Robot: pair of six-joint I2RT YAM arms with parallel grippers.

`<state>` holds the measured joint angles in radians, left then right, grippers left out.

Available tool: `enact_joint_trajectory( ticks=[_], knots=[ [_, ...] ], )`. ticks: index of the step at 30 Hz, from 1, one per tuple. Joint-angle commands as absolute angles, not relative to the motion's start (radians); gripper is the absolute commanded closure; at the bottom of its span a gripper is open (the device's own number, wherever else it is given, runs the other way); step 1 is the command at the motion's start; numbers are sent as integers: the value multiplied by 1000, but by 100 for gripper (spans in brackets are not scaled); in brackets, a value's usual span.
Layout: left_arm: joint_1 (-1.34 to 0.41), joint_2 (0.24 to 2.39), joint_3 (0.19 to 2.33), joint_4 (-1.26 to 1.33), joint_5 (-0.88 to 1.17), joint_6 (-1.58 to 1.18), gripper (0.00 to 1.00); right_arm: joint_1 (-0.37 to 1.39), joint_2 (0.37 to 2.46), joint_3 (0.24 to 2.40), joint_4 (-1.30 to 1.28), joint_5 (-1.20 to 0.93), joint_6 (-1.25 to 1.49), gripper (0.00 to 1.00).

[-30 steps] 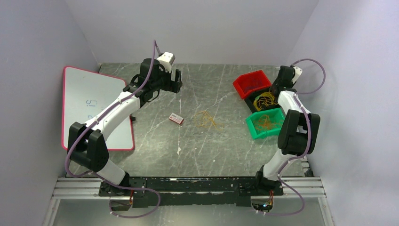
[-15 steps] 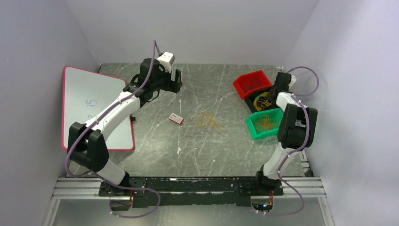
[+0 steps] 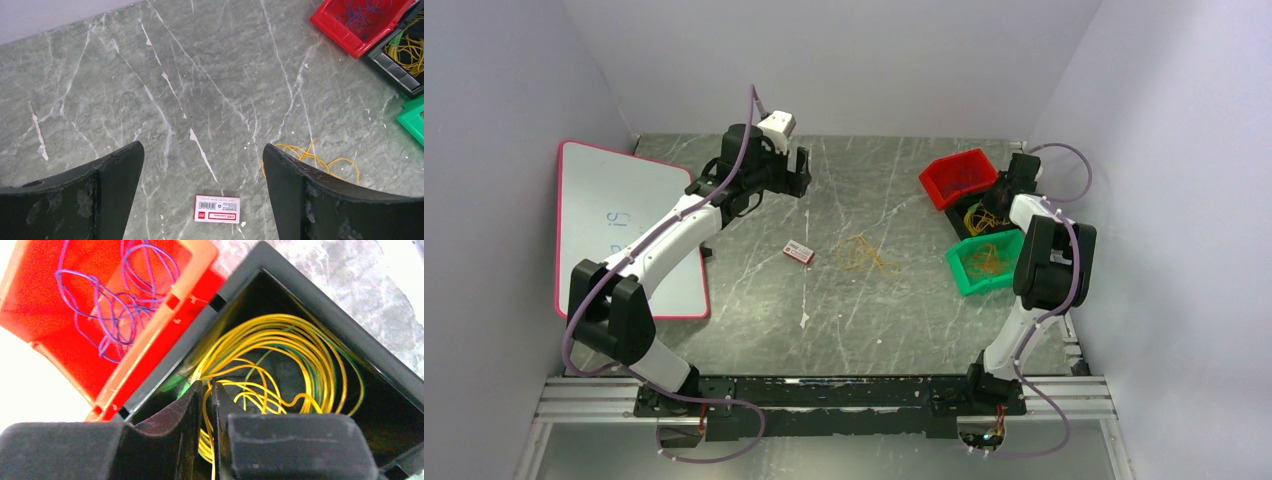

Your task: Untangle the cables

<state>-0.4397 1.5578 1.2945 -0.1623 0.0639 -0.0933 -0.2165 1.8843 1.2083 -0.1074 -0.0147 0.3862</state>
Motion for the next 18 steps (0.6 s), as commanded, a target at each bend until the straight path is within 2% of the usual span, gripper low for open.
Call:
enact_joint_trajectory(
  ticks=[1,5,10,14,18],
  knots=[
    [-430,1539,1293,-162,75,-84,7,-224,1898,1255,-107,-83,404,83],
    [-429,1540,1293,-161,76,-85,7,-224,1867,1245,-107,-38,397,76],
    [-428,1542,1292,-162,85,-87,7,-224,1806,1247,-116,27,375,59],
    [-428,1540,1293,-160,83,-87,7,-224,1756,1255,-124,59,368,52],
    [-428,1540,1293,-161,84,-88,7,-224,1699,1252,-130,150,367,48]
  ],
)
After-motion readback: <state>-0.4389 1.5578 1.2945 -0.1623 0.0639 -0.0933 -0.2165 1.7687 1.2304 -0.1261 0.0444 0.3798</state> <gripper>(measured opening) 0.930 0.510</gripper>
